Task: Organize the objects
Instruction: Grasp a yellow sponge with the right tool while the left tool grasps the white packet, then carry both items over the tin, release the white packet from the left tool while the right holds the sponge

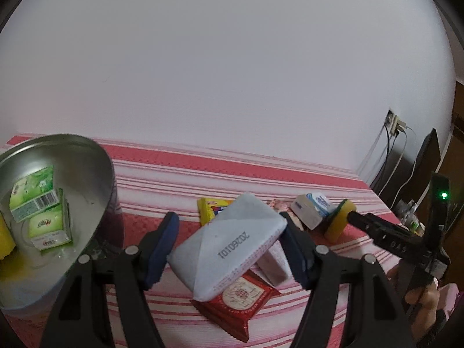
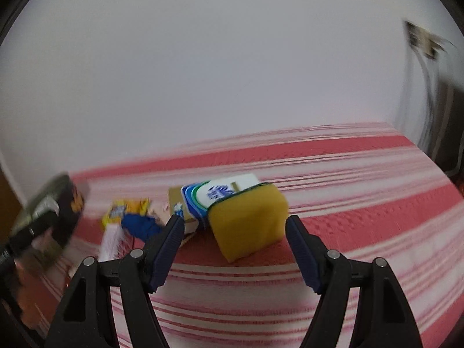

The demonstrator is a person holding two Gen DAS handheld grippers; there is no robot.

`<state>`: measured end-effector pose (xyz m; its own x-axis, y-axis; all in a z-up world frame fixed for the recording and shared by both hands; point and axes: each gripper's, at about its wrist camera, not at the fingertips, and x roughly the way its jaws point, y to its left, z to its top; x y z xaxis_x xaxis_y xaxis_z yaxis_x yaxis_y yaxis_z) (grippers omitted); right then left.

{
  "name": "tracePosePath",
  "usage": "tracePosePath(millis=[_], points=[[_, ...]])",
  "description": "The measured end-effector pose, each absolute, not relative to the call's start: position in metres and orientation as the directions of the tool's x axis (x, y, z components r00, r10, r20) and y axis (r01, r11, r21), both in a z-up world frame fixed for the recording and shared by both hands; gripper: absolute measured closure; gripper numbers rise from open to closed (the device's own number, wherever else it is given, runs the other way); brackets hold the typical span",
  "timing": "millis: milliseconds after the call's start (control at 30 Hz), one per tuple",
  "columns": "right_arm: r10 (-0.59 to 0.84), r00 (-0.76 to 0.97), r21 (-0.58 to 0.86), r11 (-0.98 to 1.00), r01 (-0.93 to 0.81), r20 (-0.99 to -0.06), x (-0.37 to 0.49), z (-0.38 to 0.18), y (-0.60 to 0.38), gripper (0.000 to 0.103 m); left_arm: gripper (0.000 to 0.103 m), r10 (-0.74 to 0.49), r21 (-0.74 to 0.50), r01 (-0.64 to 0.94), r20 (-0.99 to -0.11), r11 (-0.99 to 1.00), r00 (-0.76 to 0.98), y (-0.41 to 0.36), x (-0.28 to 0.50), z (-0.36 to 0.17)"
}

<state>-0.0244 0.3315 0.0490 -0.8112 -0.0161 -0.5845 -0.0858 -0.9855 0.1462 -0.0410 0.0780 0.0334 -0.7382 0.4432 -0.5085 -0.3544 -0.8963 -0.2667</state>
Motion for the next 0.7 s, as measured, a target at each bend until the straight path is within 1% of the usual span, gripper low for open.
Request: tracePosePath(millis=[33, 167, 300, 400, 533, 667, 700], points=[[-0.026, -0.797, 0.126, -0.990, -0.064, -0.603, -0.031, 0.048, 0.330, 0.028, 0.034, 0.444, -0.271, -0.352, -0.510, -0.896, -0.737, 0.076, -0.043, 0.034], [0.034, -0.739, 0.051, -0.994, -0.092, -0.673, -0.054, 0.037, 0.340, 0.028, 0.034, 0.426, -0.248, -0.346, -0.498, -0.905, -0.756, 0.073, -0.042, 0.032], [0.007, -0.699, 0.061, -0.995, -0.072, -0.715, -0.073, 0.027, 0.346, 0.028, 0.034, 0.429, -0.246, -0.351, -0.501, -0.903, -0.752, 0.075, -0.039, 0.031], [-0.026, -0.700, 0.103, -0.992, -0.068, -0.714, -0.074, 0.026, 0.355, 0.028, 0.034, 0.422, -0.238, -0.349, -0.508, -0.906, -0.751, 0.076, -0.040, 0.031], [-0.065, -0.762, 0.181, -0.981, -0.070, -0.644, -0.058, 0.037, 0.369, 0.028, 0.034, 0.418, -0.237, -0.344, -0.517, -0.909, -0.747, 0.083, -0.043, 0.026], [-0.057, -0.862, 0.257, -0.962, -0.087, -0.504, -0.025, 0.053, 0.378, 0.028, 0.034, 0.419, -0.242, -0.342, -0.501, -0.908, -0.757, 0.082, -0.042, 0.027], [-0.059, -0.870, 0.278, -0.956, -0.092, -0.490, -0.020, 0.054, 0.376, 0.028, 0.034, 0.421, -0.244, -0.343, -0.499, -0.907, -0.757, 0.082, -0.042, 0.027]])
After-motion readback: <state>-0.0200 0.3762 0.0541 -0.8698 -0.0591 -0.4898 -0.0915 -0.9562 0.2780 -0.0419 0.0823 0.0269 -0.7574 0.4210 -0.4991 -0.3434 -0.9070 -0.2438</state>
